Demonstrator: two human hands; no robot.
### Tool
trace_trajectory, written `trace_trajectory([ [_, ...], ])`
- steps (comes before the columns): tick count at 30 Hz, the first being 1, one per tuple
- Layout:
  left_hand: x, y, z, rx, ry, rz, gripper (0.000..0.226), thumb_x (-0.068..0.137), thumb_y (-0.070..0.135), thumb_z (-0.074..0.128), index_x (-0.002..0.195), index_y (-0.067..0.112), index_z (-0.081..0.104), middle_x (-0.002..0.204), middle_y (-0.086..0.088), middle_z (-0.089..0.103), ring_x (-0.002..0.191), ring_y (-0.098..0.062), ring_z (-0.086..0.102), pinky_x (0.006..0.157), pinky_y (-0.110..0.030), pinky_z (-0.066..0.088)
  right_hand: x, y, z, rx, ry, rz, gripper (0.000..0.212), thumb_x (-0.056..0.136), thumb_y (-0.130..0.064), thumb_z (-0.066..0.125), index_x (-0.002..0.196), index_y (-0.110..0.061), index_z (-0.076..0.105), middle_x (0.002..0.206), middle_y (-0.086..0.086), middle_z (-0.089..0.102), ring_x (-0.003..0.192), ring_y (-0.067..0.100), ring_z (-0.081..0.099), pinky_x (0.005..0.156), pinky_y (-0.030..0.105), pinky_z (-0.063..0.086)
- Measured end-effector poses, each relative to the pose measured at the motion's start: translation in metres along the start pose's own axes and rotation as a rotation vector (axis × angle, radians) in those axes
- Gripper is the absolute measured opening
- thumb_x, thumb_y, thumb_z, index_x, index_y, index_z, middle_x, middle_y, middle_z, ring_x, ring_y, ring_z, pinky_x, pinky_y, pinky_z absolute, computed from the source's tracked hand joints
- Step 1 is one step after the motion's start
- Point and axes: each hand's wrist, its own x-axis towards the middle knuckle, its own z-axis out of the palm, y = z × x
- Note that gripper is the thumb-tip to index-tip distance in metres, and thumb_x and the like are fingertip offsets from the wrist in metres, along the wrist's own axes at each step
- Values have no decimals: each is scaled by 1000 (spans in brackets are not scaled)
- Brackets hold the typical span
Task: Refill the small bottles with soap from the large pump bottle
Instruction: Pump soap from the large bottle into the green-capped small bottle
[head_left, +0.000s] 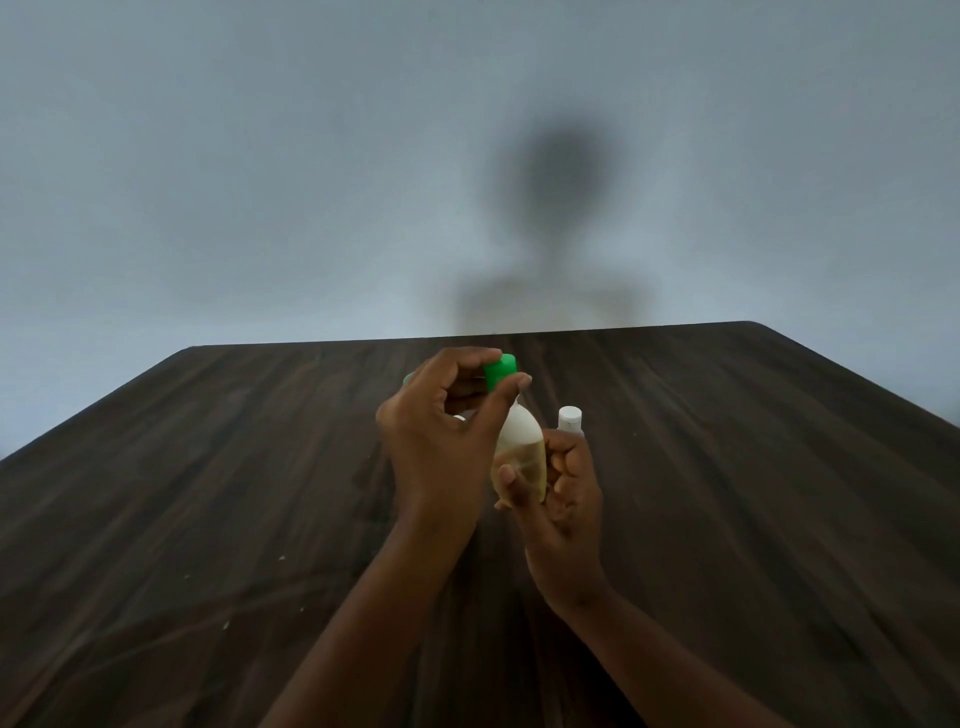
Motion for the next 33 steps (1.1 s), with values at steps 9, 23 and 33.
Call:
trace_trajectory([
  [9, -12, 3, 1, -113, -95, -250, 46, 74, 41, 68, 115, 24, 57, 103, 1, 69, 94, -16, 69, 79, -37, 58, -2, -1, -1, 120, -26, 27, 26, 89, -51, 63, 111, -38, 59, 100, 3, 68, 86, 26, 67, 71, 42, 56],
  [23, -19, 7, 8, -358, -123, -334, 60, 83, 47, 59, 134, 23, 40, 114, -1, 66, 102, -28, 67, 88, -43, 55, -2, 1, -1, 247, -17, 95, 32, 91, -51, 59, 119, -35, 58, 107, 4, 66, 95, 27, 63, 81, 48, 52],
  [33, -20, 8, 10, -310, -79, -292, 61, 80, 31, 67, 134, 21, 38, 108, 8, 60, 90, -14, 70, 75, -26, 56, -2, -2, 0, 250, -28, 119, 31, 89, -55, 60, 118, -45, 59, 111, -8, 68, 100, 15, 66, 82, 27, 55],
])
